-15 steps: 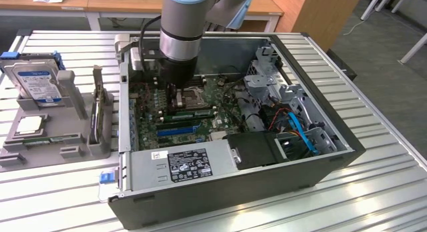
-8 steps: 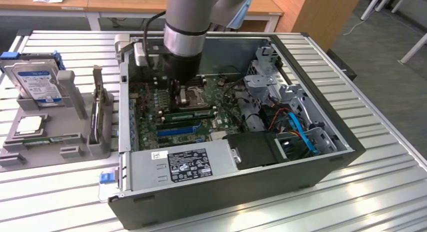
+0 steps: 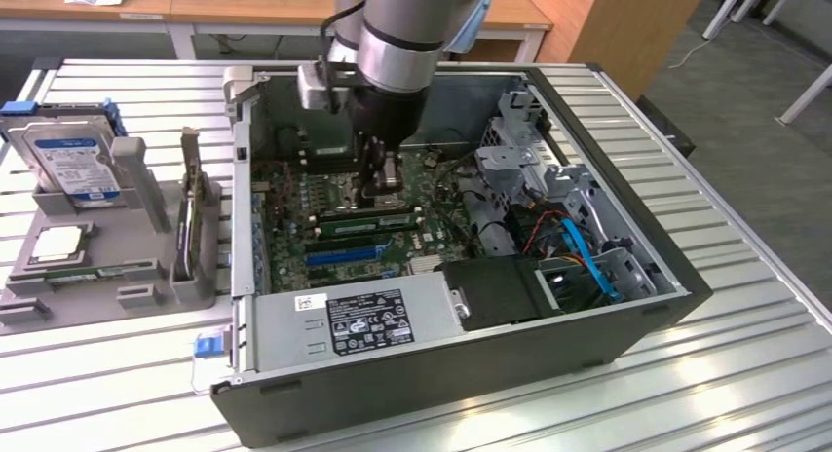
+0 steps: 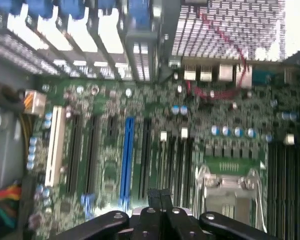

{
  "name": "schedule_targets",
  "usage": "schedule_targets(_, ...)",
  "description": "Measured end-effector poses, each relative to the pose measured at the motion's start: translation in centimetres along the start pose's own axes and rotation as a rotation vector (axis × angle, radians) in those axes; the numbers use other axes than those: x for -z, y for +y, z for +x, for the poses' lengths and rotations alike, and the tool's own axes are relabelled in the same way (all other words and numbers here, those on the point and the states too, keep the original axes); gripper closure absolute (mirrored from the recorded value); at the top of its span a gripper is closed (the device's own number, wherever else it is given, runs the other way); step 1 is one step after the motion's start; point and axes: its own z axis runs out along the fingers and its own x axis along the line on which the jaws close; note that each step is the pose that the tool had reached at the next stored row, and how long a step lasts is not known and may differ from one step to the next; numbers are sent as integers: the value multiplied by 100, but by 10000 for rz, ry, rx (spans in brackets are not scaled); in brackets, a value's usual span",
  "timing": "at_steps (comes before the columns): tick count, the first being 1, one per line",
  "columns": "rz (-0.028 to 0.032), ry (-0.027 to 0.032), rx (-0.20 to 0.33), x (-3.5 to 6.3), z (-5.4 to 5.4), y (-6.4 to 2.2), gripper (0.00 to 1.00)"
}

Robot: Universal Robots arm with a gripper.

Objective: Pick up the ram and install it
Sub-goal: 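Press down the ram until it locks into place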

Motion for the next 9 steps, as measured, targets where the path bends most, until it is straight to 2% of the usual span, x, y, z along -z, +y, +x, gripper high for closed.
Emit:
schedule_targets(2,18,9,42,6,3,-40,89)
schedule_targets(3,60,13,75,6,3,-44,89)
schedule_targets(5,209,27,134,6,4,-47,89)
schedule_targets(7,389,40,203,6,7,-47,89)
schedule_targets(8,441,46,227,12,7,-47,89)
schedule_targets(9,442,47,233,51,8,-43,89)
